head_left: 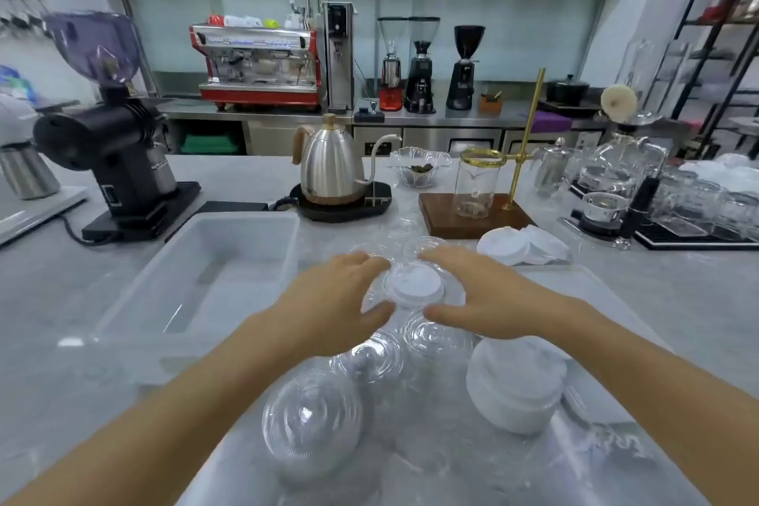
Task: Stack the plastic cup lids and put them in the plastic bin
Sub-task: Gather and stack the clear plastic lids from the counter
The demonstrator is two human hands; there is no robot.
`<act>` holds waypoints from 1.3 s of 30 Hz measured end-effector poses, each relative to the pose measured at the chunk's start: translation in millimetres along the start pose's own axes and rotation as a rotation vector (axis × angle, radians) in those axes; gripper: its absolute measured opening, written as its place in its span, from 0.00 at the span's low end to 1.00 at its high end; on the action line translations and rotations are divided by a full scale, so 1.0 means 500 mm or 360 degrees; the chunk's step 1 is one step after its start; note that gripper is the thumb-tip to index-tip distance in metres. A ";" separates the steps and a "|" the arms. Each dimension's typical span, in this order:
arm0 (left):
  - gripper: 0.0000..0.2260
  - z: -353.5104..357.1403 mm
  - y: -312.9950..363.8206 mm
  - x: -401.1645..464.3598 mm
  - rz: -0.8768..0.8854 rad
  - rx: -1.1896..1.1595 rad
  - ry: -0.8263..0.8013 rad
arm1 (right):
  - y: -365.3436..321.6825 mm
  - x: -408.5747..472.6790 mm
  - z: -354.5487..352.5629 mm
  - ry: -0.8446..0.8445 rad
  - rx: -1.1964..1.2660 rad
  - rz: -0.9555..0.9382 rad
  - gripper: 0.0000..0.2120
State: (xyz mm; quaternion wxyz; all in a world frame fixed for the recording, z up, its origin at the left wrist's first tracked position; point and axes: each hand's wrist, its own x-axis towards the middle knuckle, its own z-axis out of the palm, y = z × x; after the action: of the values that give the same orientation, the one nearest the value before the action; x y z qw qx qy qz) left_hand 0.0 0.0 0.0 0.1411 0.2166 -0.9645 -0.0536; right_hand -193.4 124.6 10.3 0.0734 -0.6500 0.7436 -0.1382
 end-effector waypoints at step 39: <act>0.30 -0.020 -0.042 0.027 -0.0170 -0.1310 0.0132 | 0.037 0.024 0.007 -0.0113 0.0380 0.0089 0.48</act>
State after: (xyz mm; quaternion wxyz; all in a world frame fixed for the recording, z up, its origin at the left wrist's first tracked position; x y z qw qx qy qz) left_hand -0.4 -25.0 9.4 0.2516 0.1938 -0.8435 -0.4332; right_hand -211.7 114.4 2.3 0.1803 -0.6202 0.7366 -0.2006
